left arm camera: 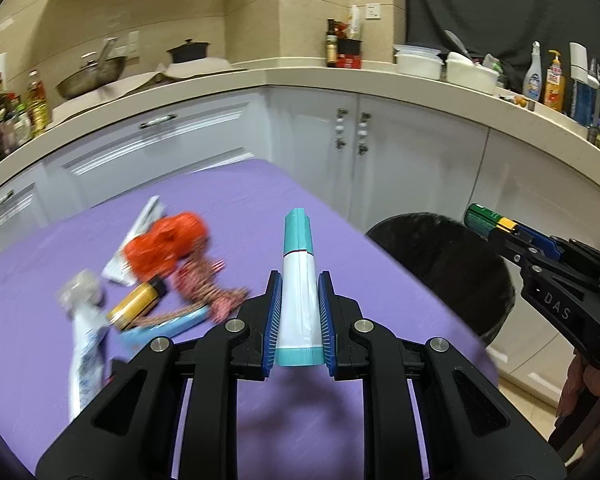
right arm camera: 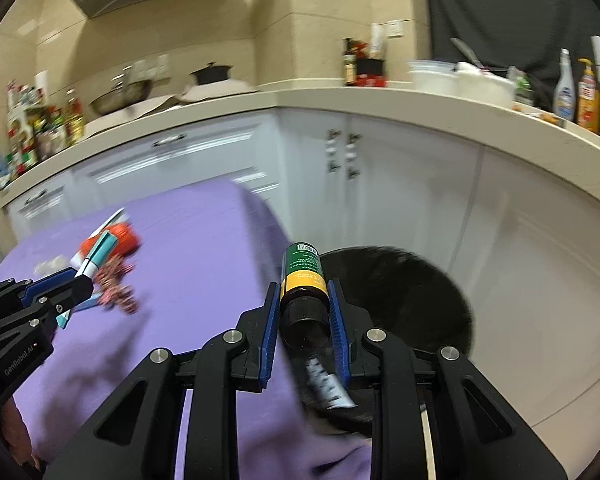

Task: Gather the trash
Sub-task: 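Carry the bottle and teal tube over the bin and open both tools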

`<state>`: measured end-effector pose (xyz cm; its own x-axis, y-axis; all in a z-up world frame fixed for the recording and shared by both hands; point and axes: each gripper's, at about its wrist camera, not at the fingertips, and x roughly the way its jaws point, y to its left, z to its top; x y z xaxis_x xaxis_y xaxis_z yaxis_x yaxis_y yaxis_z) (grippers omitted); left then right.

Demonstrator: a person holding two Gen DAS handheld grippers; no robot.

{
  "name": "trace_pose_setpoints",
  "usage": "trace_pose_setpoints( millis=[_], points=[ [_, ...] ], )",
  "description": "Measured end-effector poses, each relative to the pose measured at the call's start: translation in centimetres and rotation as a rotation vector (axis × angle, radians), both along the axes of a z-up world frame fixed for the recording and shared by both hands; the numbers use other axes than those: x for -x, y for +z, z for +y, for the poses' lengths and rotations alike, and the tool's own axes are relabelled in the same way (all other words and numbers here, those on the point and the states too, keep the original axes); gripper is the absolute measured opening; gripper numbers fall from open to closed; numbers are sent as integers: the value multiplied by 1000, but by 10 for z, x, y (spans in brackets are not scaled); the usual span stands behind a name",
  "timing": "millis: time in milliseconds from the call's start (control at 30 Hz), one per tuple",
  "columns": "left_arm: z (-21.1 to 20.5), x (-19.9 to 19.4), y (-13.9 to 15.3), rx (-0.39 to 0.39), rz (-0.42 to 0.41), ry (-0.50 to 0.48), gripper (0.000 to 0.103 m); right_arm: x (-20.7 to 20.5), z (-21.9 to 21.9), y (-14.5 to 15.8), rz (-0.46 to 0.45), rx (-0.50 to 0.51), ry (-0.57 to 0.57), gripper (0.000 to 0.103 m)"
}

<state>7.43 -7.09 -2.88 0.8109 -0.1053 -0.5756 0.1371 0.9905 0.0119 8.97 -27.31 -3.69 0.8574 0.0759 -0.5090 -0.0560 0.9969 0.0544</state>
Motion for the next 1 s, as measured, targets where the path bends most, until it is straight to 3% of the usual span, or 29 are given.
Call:
trace_pose_setpoints(
  millis=[233,533,600,667,700,1000],
  points=[
    [-51,-41,2,-10,9,-55,18,-18,-38,-3,-3,-1,-76,25],
    [-105,-95,-14,-40,54,-89,20,-55,-69,-29,45,-20,-126,25],
    [-114,-103,-20,-53,57,-87,23,-63,-74,-35,57,-25,-134,26],
    [-121,-111,-27,-67,69,-84,45,-68,-78,-42,65,-26,-155,34],
    [-122,-113,-29,-66,72,-82,50,-71,-79,-44,69,-26,-160,39],
    [-113,-112,-29,-60,82,-74,56,-64,-76,-41,69,-24,-162,42]
  ],
)
